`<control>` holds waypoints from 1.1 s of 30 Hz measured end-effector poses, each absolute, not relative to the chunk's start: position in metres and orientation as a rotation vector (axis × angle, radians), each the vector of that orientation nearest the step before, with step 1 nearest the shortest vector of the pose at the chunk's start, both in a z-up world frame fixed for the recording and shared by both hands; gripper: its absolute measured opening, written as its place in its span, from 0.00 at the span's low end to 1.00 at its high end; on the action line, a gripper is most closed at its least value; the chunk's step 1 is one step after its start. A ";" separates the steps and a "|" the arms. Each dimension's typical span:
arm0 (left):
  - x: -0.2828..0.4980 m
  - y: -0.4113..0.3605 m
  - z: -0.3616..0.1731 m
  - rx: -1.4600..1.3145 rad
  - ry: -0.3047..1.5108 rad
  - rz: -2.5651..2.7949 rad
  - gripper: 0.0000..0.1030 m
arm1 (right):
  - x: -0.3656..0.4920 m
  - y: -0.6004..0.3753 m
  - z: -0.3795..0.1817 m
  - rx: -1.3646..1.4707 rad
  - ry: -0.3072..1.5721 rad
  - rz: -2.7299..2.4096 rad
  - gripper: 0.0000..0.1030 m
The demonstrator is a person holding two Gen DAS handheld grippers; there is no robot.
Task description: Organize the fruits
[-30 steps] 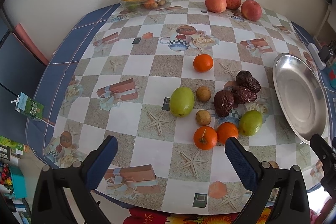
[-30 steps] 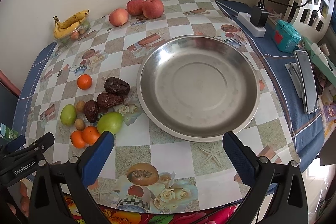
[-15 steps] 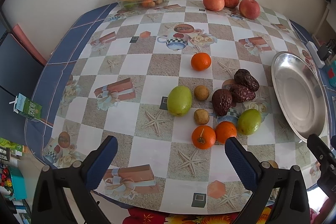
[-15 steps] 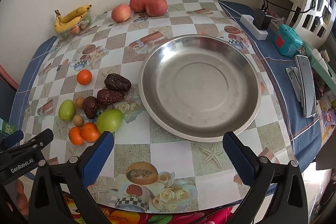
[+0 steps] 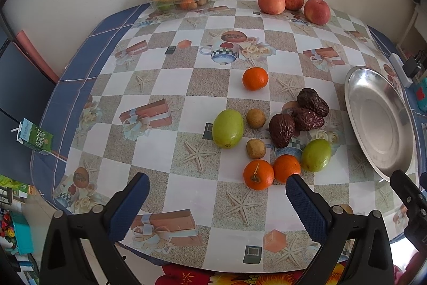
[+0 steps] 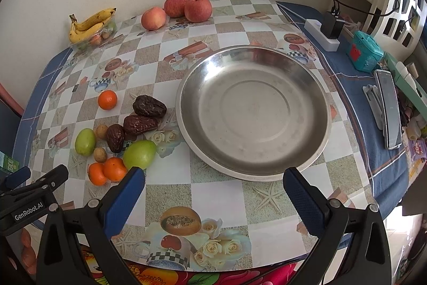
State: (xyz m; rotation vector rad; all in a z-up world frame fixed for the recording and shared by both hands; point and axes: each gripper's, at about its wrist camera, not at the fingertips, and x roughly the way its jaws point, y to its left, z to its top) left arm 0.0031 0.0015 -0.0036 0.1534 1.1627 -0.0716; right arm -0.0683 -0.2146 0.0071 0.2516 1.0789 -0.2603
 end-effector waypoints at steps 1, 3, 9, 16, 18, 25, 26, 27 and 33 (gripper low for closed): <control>0.003 0.002 -0.003 0.153 1.163 -0.073 1.00 | -0.068 -0.215 0.007 0.255 1.077 -0.259 1.00; 0.003 0.002 -0.003 0.153 1.163 -0.080 1.00 | -0.068 -0.215 0.007 0.257 1.079 -0.255 1.00; 0.004 -0.001 -0.001 0.145 1.163 -0.118 1.00 | -0.068 -0.216 0.007 0.265 1.079 -0.256 1.00; 0.014 0.004 0.009 0.079 1.111 -0.144 1.00 | -0.063 -0.215 0.002 0.277 1.090 -0.243 1.00; 0.021 0.007 0.013 0.038 1.086 -0.148 1.00 | -0.060 -0.215 0.001 0.282 1.092 -0.243 1.00; 0.041 0.013 0.002 -0.032 1.122 -0.150 1.00 | -0.039 -0.201 -0.002 0.250 1.077 -0.171 1.00; 0.043 0.015 -0.002 -0.057 1.145 -0.141 1.00 | -0.036 -0.198 -0.003 0.245 1.078 -0.163 1.00; 0.046 0.017 -0.006 -0.083 1.161 -0.136 1.00 | -0.032 -0.195 -0.005 0.244 1.081 -0.151 0.98; 0.049 0.023 -0.023 -0.156 1.208 -0.125 0.99 | -0.015 -0.178 -0.016 0.264 1.105 -0.037 0.87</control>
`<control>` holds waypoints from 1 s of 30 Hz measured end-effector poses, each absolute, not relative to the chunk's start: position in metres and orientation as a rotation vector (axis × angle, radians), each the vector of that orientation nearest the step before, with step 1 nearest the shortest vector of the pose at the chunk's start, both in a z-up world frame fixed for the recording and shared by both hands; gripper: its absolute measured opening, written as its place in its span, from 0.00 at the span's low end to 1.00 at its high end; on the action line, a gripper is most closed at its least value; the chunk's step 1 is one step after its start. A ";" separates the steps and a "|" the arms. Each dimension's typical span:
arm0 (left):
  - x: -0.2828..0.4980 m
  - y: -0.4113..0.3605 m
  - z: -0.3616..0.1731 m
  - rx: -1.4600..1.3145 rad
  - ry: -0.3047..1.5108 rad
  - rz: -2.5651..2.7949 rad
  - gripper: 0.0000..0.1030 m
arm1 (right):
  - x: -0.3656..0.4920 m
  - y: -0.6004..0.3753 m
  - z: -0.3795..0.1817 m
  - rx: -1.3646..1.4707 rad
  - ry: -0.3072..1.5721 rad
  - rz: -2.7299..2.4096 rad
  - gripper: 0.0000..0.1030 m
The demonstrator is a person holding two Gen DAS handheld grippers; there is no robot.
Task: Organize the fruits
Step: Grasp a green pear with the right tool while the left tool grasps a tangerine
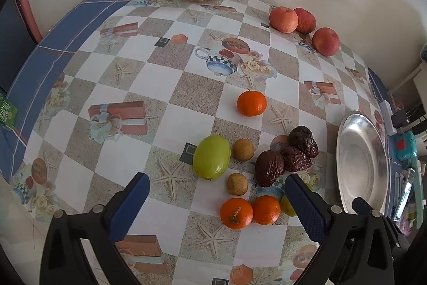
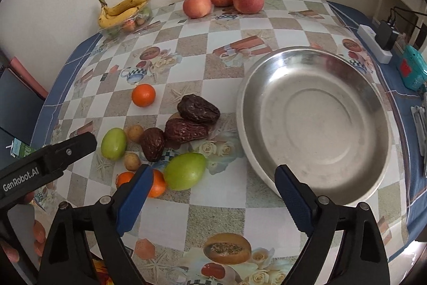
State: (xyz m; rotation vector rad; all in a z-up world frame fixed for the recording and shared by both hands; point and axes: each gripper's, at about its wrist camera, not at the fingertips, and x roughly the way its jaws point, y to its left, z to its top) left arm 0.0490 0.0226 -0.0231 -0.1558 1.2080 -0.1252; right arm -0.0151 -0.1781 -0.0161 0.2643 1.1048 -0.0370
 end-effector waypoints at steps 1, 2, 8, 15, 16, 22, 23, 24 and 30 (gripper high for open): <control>0.049 0.023 -0.026 -0.165 1.218 -0.125 0.99 | -0.013 -0.175 -0.018 0.263 1.109 -0.022 0.86; 0.050 0.023 -0.029 -0.170 1.227 -0.126 0.98 | -0.011 -0.173 -0.019 0.260 1.113 -0.006 0.86; 0.053 0.021 -0.052 -0.214 1.327 -0.131 0.92 | 0.002 -0.159 -0.036 0.256 1.177 0.054 0.74; 0.052 0.021 -0.063 -0.258 1.384 -0.139 0.87 | 0.012 -0.161 -0.059 0.327 1.261 0.066 0.68; 0.052 0.021 -0.063 -0.263 1.388 -0.137 0.87 | 0.013 -0.162 -0.060 0.339 1.264 0.069 0.67; 0.050 0.024 -0.065 -0.291 1.404 -0.128 0.86 | 0.019 -0.162 -0.070 0.394 1.276 0.084 0.62; 0.049 0.025 -0.065 -0.296 1.404 -0.127 0.86 | 0.019 -0.162 -0.071 0.398 1.280 0.088 0.62; 0.049 0.026 -0.065 -0.301 1.405 -0.126 0.86 | 0.019 -0.162 -0.072 0.399 1.282 0.090 0.61; 0.046 0.027 -0.069 -0.333 1.432 -0.133 0.79 | 0.017 -0.164 -0.071 0.427 1.271 0.105 0.47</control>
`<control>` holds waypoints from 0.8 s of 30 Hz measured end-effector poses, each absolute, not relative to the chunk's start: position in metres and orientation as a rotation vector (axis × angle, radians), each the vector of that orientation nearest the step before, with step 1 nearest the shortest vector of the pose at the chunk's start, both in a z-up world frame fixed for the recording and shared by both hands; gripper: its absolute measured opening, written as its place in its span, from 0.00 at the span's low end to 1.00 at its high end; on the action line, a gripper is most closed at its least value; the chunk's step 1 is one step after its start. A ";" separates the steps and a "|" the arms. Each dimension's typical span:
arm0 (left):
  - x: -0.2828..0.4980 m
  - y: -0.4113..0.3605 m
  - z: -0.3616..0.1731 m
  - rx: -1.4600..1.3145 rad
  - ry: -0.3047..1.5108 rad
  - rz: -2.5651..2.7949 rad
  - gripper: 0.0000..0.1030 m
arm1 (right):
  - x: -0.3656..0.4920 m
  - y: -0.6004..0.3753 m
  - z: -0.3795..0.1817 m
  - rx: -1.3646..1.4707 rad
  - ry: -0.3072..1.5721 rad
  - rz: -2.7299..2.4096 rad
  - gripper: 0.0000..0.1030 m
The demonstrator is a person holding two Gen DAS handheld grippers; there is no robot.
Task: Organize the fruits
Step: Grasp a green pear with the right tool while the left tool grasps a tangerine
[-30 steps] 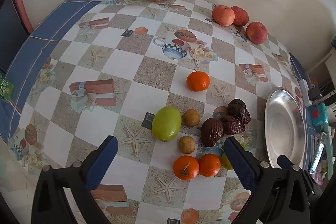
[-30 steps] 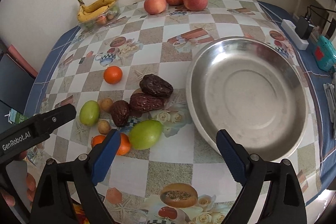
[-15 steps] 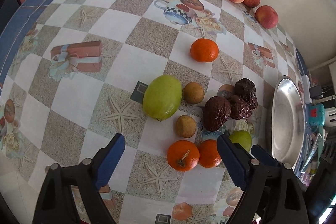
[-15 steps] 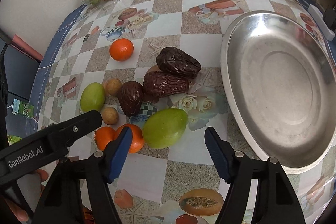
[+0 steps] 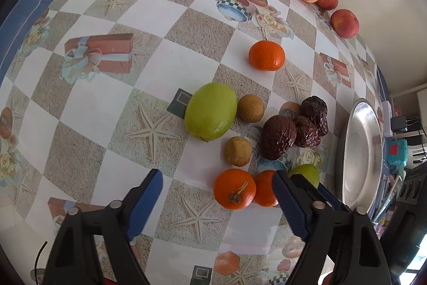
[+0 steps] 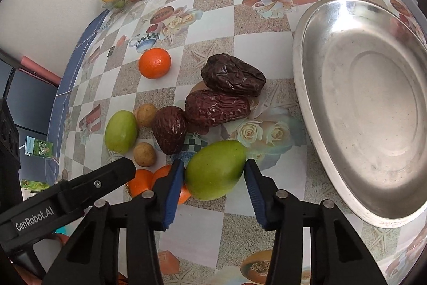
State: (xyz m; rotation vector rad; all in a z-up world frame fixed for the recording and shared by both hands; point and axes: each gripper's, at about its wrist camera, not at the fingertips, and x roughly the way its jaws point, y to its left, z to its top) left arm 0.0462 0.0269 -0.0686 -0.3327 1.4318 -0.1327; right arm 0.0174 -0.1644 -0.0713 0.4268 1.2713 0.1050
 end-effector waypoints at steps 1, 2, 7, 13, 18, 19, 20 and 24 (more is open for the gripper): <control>0.046 0.028 -0.070 -0.337 1.440 -0.130 0.78 | 0.017 -0.165 -0.071 0.432 1.272 0.106 0.47; 0.045 0.028 -0.070 -0.344 1.446 -0.126 0.78 | 0.016 -0.165 -0.071 0.435 1.275 0.106 0.47; 0.042 0.030 -0.074 -0.382 1.476 -0.139 0.61 | 0.008 -0.172 -0.066 0.447 1.279 0.076 0.47; 0.037 0.026 -0.076 -0.435 1.508 -0.188 0.42 | -0.005 -0.187 -0.058 0.492 1.263 0.039 0.47; 0.035 0.027 -0.077 -0.471 1.513 -0.206 0.36 | -0.011 -0.195 -0.058 0.526 1.268 0.020 0.47; 0.034 0.028 -0.077 -0.476 1.510 -0.201 0.35 | -0.011 -0.195 -0.058 0.530 1.267 0.021 0.47; 0.034 0.030 -0.076 -0.482 1.502 -0.189 0.35 | -0.012 -0.195 -0.058 0.533 1.268 0.022 0.47; 0.033 0.039 -0.066 -0.491 1.437 -0.151 0.35 | -0.012 -0.194 -0.059 0.534 1.273 0.026 0.47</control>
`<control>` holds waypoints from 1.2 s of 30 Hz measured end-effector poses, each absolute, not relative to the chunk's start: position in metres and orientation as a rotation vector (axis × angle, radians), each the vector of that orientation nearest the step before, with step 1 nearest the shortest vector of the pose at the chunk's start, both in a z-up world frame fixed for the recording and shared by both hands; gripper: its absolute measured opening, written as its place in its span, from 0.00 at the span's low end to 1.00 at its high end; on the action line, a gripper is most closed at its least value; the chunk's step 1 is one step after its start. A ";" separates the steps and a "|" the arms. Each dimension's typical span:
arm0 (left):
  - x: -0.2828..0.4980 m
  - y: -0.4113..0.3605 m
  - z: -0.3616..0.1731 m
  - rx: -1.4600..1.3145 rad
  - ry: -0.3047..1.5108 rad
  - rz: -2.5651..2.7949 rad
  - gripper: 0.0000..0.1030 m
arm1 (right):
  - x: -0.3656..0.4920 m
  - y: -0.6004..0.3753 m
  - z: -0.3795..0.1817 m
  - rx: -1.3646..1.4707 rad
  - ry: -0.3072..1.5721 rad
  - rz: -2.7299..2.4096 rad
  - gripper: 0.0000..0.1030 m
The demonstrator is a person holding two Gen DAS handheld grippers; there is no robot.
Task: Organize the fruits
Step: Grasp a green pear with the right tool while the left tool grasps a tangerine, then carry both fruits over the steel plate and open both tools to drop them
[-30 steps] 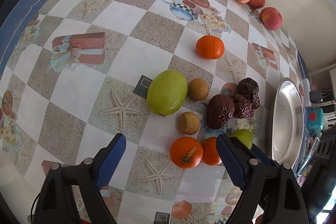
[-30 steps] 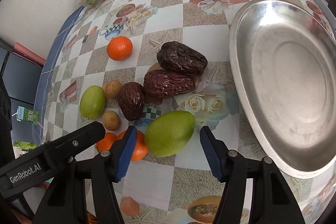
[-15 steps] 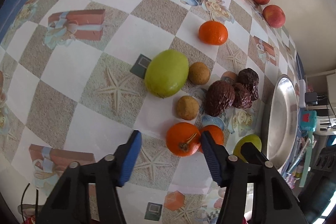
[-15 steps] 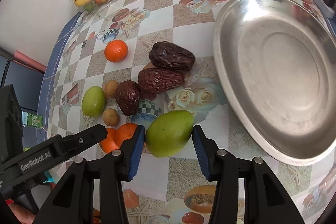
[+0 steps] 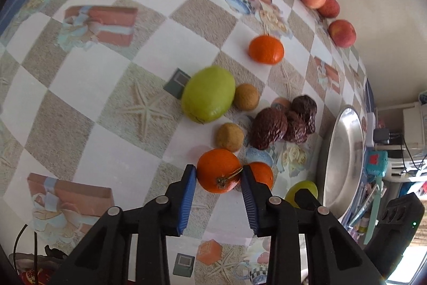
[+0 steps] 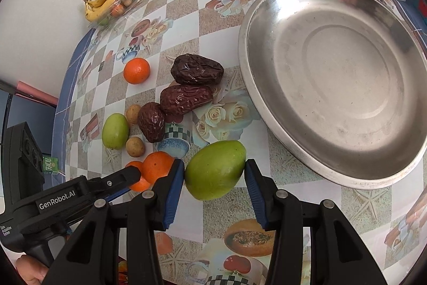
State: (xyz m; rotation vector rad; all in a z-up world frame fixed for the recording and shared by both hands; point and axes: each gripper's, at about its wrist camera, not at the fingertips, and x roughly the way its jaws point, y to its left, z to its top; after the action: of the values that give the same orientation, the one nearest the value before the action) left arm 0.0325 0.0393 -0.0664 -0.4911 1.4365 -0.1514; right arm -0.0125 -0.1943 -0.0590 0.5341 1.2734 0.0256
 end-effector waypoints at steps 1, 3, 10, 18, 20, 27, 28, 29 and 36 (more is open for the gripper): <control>0.032 0.040 -0.061 -0.479 1.414 -0.144 0.35 | -0.013 -0.194 -0.059 0.535 1.273 0.026 0.47; 0.034 0.041 -0.053 -0.453 1.373 -0.133 0.35 | -0.013 -0.195 -0.059 0.537 1.267 0.026 0.47; 0.047 0.025 -0.021 -0.330 1.296 -0.160 0.35 | -0.014 -0.199 -0.045 0.538 1.206 0.028 0.47; 0.072 -0.025 0.000 -0.178 1.254 -0.203 0.35 | -0.011 -0.218 -0.015 0.534 1.085 -0.041 0.47; 0.075 -0.042 0.004 -0.145 1.245 -0.217 0.35 | -0.010 -0.229 -0.009 0.539 1.058 -0.070 0.47; 0.068 -0.113 0.012 -0.016 1.217 -0.346 0.35 | -0.017 -0.276 0.001 0.544 1.011 -0.247 0.47; 0.066 -0.124 0.013 0.003 1.213 -0.374 0.35 | -0.019 -0.284 0.000 0.553 1.008 -0.270 0.47; 0.064 -0.136 0.013 0.024 1.209 -0.401 0.35 | -0.020 -0.292 0.000 0.561 1.004 -0.296 0.47; 0.044 -0.204 0.009 0.152 1.177 -0.532 0.36 | -0.039 -0.345 -0.003 0.601 0.995 -0.480 0.47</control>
State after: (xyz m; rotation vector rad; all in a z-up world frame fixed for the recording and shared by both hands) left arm 0.0436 -0.2037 0.0094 0.1523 1.1773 -0.5316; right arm -0.0386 -0.3451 -0.0031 0.6007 0.9946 -0.4797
